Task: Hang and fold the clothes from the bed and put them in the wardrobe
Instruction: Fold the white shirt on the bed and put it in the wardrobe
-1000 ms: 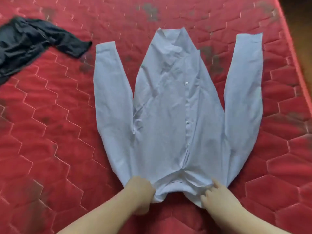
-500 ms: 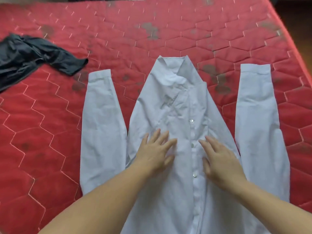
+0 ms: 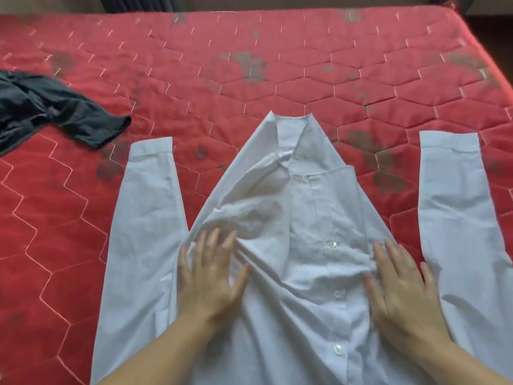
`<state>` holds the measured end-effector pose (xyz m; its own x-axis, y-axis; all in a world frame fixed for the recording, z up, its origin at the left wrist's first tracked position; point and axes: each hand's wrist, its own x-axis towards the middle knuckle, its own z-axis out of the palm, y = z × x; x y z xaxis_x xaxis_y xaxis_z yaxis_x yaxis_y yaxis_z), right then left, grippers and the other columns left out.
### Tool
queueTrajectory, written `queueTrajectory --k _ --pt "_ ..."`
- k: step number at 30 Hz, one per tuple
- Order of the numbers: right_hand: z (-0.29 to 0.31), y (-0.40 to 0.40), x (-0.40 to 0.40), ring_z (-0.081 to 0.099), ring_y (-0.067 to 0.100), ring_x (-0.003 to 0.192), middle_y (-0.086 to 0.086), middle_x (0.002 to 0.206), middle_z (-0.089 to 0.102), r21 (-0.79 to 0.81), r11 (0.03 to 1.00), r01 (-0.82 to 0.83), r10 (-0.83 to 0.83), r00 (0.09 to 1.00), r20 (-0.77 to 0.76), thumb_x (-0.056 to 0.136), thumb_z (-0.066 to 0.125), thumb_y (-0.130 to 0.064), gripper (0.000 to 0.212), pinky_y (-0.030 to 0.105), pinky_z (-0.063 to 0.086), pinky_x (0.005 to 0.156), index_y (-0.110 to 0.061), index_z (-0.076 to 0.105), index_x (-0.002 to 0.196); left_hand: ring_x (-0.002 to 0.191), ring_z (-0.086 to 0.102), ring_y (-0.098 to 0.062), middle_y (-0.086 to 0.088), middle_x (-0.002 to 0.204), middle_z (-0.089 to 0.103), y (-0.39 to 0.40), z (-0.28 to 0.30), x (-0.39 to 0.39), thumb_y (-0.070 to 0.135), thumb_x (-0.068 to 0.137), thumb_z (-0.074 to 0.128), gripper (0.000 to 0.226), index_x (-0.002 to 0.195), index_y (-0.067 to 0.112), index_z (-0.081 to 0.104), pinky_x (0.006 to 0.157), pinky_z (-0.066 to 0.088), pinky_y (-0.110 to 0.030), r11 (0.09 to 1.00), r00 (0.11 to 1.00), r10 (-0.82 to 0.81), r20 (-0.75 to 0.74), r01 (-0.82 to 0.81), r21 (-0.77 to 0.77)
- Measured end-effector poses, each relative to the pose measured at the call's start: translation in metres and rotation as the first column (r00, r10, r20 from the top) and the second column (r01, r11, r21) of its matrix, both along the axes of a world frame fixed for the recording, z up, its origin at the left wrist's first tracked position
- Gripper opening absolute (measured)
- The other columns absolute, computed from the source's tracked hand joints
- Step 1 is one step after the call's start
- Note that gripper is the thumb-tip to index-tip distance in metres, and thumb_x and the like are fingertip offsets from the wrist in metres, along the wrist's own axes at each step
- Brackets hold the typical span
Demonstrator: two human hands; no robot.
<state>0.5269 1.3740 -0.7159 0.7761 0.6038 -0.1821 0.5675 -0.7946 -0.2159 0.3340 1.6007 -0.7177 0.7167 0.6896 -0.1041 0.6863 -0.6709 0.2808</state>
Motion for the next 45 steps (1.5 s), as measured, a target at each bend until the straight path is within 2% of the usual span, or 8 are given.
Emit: queueTrajectory --k 5,9,18,23,28,33,40,45 --pt "-0.002 0.059 0.040 0.044 0.032 0.122 0.005 0.135 0.051 0.142 0.981 0.134 -0.143 0.988 0.052 0.094 0.052 -0.029 0.038 0.048 0.030 0.099 -0.020 0.053 0.132 0.151 -0.002 -0.020 0.006 0.164 0.004 0.018 -0.010 0.064 0.066 0.092 0.018 0.065 0.152 0.045 0.009 0.116 -0.016 -0.049 0.977 0.974 -0.203 -0.103 0.208 0.043" --pt "0.002 0.082 0.062 0.057 0.037 0.074 0.009 0.069 0.058 0.080 0.993 -0.087 0.078 0.991 0.113 0.092 0.054 -0.039 0.037 0.041 0.036 0.066 -0.022 0.038 0.063 0.150 -0.011 -0.013 0.009 0.164 -0.007 0.023 -0.033 0.066 0.071 0.081 0.000 0.077 0.153 0.043 0.002 0.117 -0.016 -0.047 0.999 0.995 0.001 -0.101 0.003 0.042" --pt "0.020 0.060 0.120 0.047 0.029 0.061 0.001 0.054 0.052 0.300 0.912 0.279 -0.245 0.959 -0.144 0.092 0.040 -0.044 0.052 0.040 0.036 0.056 -0.008 0.044 0.055 0.150 -0.005 -0.011 0.011 0.164 -0.002 0.036 -0.030 0.071 0.066 0.085 0.010 0.076 0.155 0.035 0.008 0.118 -0.015 -0.036 0.978 0.978 0.203 -0.038 -0.201 0.063" --pt "0.027 0.100 0.133 0.065 0.019 0.069 0.001 0.076 0.071 0.343 0.551 0.761 -0.222 0.529 -0.819 0.082 0.047 0.006 0.030 0.030 0.054 0.056 -0.010 0.072 0.092 0.150 0.000 -0.012 0.009 0.164 0.004 0.033 -0.030 0.072 0.066 0.086 0.013 0.075 0.155 0.034 0.016 0.118 -0.014 -0.035 0.974 0.976 0.217 -0.021 -0.215 0.077" --pt "0.019 0.126 0.127 0.059 0.016 0.073 -0.006 0.077 0.065 0.214 0.966 0.148 -0.080 0.952 -0.295 0.082 0.061 -0.029 0.012 0.031 0.041 0.063 -0.019 0.061 0.088 0.151 0.004 -0.014 0.007 0.164 0.009 0.033 -0.027 0.074 0.066 0.082 0.006 0.080 0.155 0.033 0.016 0.119 -0.010 -0.036 0.973 0.975 0.218 -0.039 -0.214 0.087" --pt "0.011 0.142 0.114 0.051 0.024 0.057 -0.002 0.049 0.051 0.228 0.972 -0.055 0.096 0.980 -0.174 0.089 0.055 -0.041 0.040 0.033 0.032 0.053 -0.021 0.053 0.054 0.151 0.003 -0.014 0.008 0.164 0.007 0.033 -0.027 0.073 0.066 0.082 0.005 0.080 0.155 0.035 0.014 0.119 -0.010 -0.036 0.972 0.975 0.217 -0.041 -0.212 0.098" --pt "0.024 0.103 0.182 0.063 0.040 0.087 0.021 0.081 0.067 0.281 0.828 0.485 -0.456 0.875 -0.165 0.093 0.041 -0.034 0.042 0.048 0.050 0.082 -0.005 0.066 0.078 0.150 0.007 -0.016 0.006 0.163 0.014 0.033 -0.029 0.074 0.065 0.080 0.004 0.083 0.154 0.032 0.020 0.120 -0.005 -0.039 0.971 0.975 0.217 -0.041 -0.211 0.110" --pt "0.030 0.138 0.140 0.059 0.022 0.080 -0.005 0.084 0.065 0.236 0.970 0.063 0.007 0.958 -0.285 0.084 0.063 -0.048 0.028 0.036 0.048 0.071 -0.021 0.061 0.090 0.150 0.012 -0.018 0.003 0.162 0.020 0.033 -0.029 0.074 0.065 0.082 0.009 0.081 0.153 0.030 0.024 0.121 -0.003 -0.040 0.973 0.977 0.207 -0.060 -0.199 0.113"
